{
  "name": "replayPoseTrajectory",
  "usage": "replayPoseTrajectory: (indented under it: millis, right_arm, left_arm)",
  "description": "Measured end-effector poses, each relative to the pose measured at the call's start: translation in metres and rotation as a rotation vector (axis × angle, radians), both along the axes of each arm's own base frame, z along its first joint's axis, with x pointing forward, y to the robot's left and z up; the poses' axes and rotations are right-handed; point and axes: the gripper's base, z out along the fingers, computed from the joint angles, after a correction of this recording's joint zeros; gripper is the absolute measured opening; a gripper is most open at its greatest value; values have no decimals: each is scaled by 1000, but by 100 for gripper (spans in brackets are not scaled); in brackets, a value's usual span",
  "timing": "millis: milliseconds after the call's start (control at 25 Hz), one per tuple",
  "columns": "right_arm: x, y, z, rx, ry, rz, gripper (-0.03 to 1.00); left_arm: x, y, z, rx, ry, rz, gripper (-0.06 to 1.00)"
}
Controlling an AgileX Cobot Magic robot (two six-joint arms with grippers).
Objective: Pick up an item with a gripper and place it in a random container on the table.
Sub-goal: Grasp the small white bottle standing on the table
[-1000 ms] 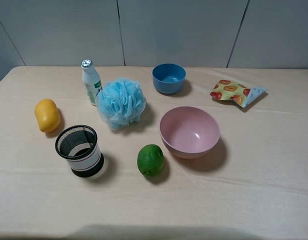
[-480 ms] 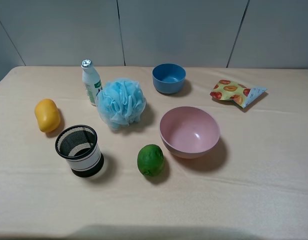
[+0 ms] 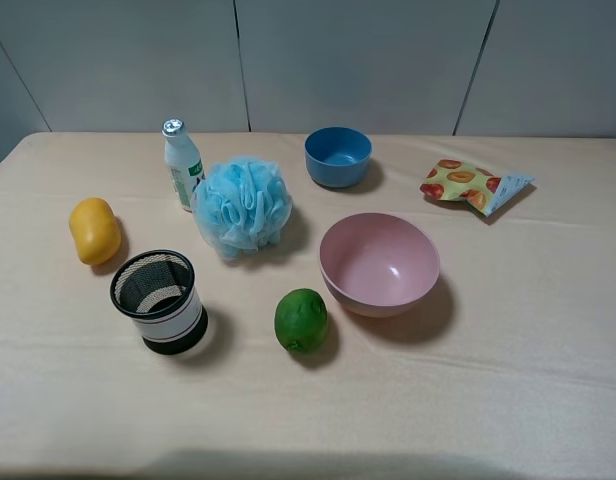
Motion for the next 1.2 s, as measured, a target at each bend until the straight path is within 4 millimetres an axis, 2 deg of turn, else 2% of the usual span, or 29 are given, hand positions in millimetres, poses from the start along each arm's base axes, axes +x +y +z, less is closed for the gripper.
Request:
replayPoseTrajectory:
  millis: [200,320,960,1200]
  right_arm:
    - [0,0,0,0,0,0,69]
    - [0,0,0,0,0,0,69]
    - [0,0,0,0,0,0,69]
    - [0,0,0,0,0,0,69]
  left_arm:
    - [28,-1,12,-14,92,-7,96]
    - [47,-1,11,-23,156,2,96]
    - [165,-2,-13,-36,395,7,96]
    - [203,-16,-25,-8,448,-39,96]
